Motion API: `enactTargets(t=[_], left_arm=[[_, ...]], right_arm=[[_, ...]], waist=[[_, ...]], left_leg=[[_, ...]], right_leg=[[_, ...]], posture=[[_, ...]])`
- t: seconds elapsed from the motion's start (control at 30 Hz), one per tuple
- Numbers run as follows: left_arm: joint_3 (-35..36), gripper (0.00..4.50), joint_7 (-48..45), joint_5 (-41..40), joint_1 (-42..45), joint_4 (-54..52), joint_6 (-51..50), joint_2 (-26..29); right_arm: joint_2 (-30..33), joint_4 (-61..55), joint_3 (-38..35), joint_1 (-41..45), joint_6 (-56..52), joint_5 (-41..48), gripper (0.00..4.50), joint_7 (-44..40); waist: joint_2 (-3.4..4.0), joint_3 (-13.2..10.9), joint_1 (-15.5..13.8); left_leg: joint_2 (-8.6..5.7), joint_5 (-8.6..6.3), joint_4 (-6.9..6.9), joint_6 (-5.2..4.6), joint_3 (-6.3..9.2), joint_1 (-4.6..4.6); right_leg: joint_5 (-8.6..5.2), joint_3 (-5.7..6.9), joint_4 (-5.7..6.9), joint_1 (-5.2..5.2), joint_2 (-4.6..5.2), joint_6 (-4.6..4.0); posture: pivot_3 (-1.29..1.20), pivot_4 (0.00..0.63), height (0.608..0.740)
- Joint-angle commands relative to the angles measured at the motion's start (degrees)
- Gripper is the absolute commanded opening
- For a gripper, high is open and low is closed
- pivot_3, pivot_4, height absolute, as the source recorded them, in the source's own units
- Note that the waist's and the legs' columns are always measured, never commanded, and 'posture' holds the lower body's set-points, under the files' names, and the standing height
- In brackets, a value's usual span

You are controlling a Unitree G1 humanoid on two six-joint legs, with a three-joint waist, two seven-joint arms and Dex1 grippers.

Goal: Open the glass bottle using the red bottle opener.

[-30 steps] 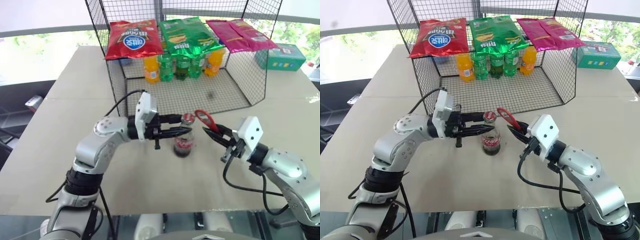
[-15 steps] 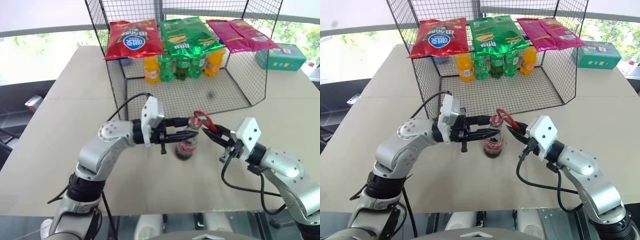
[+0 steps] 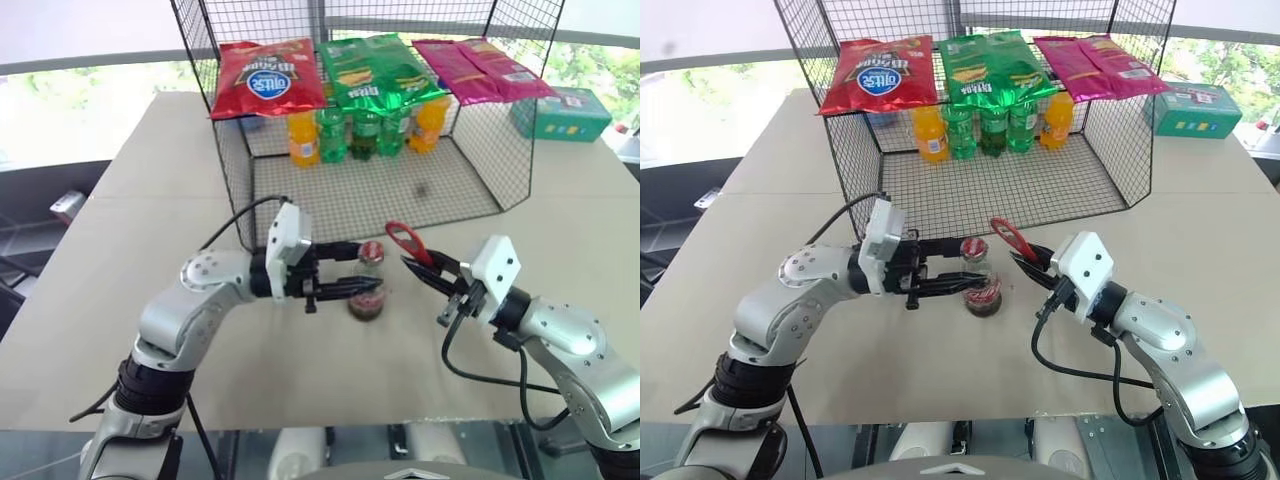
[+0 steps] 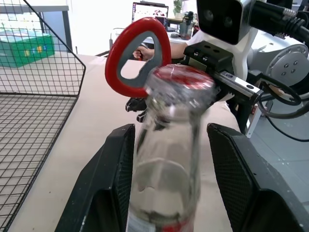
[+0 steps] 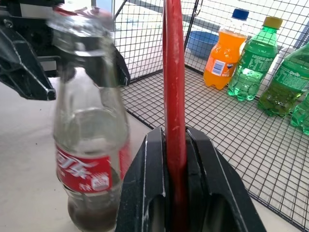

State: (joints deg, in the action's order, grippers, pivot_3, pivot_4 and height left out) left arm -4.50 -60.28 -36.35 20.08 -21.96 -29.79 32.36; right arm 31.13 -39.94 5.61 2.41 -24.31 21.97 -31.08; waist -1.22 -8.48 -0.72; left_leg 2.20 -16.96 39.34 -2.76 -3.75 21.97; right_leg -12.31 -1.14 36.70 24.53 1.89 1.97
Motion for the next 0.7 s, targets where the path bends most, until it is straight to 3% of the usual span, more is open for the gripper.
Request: enactTargets(t=[0.03, 0.4, 0.47, 0.5, 0.57, 0.7], left_arm=[[1.40, 2.41, 0.93, -2.11, 0.83, -3.31, -0.49, 0.05], [-0.02, 2.41, 3.46, -2.92, 2.85, -3.60, -2.24, -0.61], [-0.15, 1.89, 3.32, -2.88, 3.08, -3.34, -2.42, -0.59], [-0.19, 1.89, 3.25, -2.87, 3.13, -3.26, -2.47, -0.57], [-0.33, 1.04, 3.06, -2.85, 3.20, -3.20, -2.61, -0.44], [-0.45, 0.99, 2.47, -2.74, 2.97, -3.13, -2.54, 0.11]], right_arm=[[-0.11, -1.33, -1.19, 0.50, 1.24, 0.27, 0.00, -0.62], [-0.13, -0.95, -1.67, 1.23, 0.87, 0.27, 0.00, -1.06], [-0.15, -1.02, -1.67, 1.32, 0.80, 0.28, 0.00, -1.02], [-0.17, -1.07, -1.66, 1.36, 0.77, 0.29, 0.00, -0.99], [-0.22, -1.16, -1.65, 1.46, 0.71, 0.31, 0.00, -0.90], [-0.33, -1.31, -1.52, 1.57, 0.68, 0.24, 0.00, -0.77]], waist=[[0.00, 0.00, 0.02], [0.00, 0.00, 0.01], [0.00, 0.00, 0.02], [0.00, 0.00, 0.02], [0.01, 0.00, -0.01], [0.01, 0.00, 0.00]], left_leg=[[0.00, 0.00, 0.00, 0.00, 0.00, 0.00], [0.00, 0.00, 0.00, 0.00, 0.01, -0.01], [0.00, 0.00, 0.00, 0.00, 0.01, -0.01], [0.00, 0.00, 0.00, 0.00, 0.01, -0.01], [0.00, 0.00, 0.00, 0.00, 0.03, 0.00], [0.00, 0.00, 0.00, 0.00, 0.00, 0.00]], right_leg=[[0.00, 0.00, 0.00, 0.00, 0.00, 0.00], [0.00, 0.00, 0.02, 0.00, -0.02, 0.00], [0.00, 0.01, 0.02, 0.00, -0.02, 0.00], [0.00, 0.01, 0.02, 0.00, -0.02, 0.00], [0.00, 0.02, 0.01, 0.00, -0.03, 0.00], [0.00, 0.00, 0.00, 0.00, -0.01, 0.00]], posture=[[0.00, 0.150, 0.740], [0.00, 0.150, 0.740], [0.00, 0.150, 0.740], [0.00, 0.150, 0.740], [0.00, 0.150, 0.740], [0.00, 0.150, 0.740]])
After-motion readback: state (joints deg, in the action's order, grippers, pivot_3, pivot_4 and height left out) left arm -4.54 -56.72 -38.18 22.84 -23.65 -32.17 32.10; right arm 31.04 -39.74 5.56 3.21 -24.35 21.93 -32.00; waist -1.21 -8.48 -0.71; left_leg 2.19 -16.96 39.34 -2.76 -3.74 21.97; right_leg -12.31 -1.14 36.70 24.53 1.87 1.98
